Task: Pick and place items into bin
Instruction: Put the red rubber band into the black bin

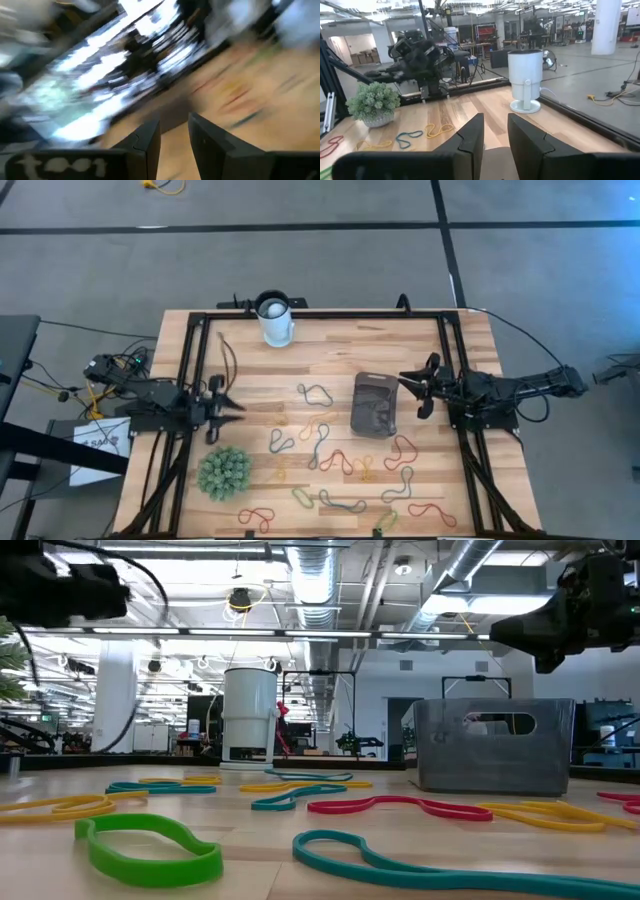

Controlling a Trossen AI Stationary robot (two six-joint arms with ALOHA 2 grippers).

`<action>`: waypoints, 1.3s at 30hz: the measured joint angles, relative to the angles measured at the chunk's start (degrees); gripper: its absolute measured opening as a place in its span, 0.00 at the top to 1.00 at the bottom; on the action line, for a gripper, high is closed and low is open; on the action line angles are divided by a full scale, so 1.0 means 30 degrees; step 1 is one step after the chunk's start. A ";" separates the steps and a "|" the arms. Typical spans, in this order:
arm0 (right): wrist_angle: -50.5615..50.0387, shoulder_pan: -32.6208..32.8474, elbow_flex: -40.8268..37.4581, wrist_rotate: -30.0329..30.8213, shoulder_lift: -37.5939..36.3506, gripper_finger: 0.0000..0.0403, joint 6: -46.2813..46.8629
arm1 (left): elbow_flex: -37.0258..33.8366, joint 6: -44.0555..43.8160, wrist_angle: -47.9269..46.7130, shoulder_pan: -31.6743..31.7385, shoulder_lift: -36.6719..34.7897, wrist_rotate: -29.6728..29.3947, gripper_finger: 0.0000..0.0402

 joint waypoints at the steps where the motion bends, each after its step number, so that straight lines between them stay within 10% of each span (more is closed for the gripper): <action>1: 0.0168 -0.0001 0.0000 0.0000 0.0000 0.80 -0.0005 | 0.0001 -0.1697 0.0560 0.0007 -0.0001 0.0911 0.77; 8: -0.0342 -0.0001 0.0000 -0.0018 0.0007 0.80 -0.0841 | 0.0029 -0.9676 0.2919 0.0010 -0.0007 0.0873 0.77; 31: 0.0238 -0.2372 0.0000 0.2013 -0.0005 0.80 -0.1765 | -0.0109 -1.7145 -0.0054 0.0007 0.0080 -0.4869 0.77; 39: -0.0465 -0.3065 0.0000 -0.0418 0.0150 0.80 -0.0909 | -0.0124 -1.6421 0.0018 0.0007 0.0226 -0.6107 0.77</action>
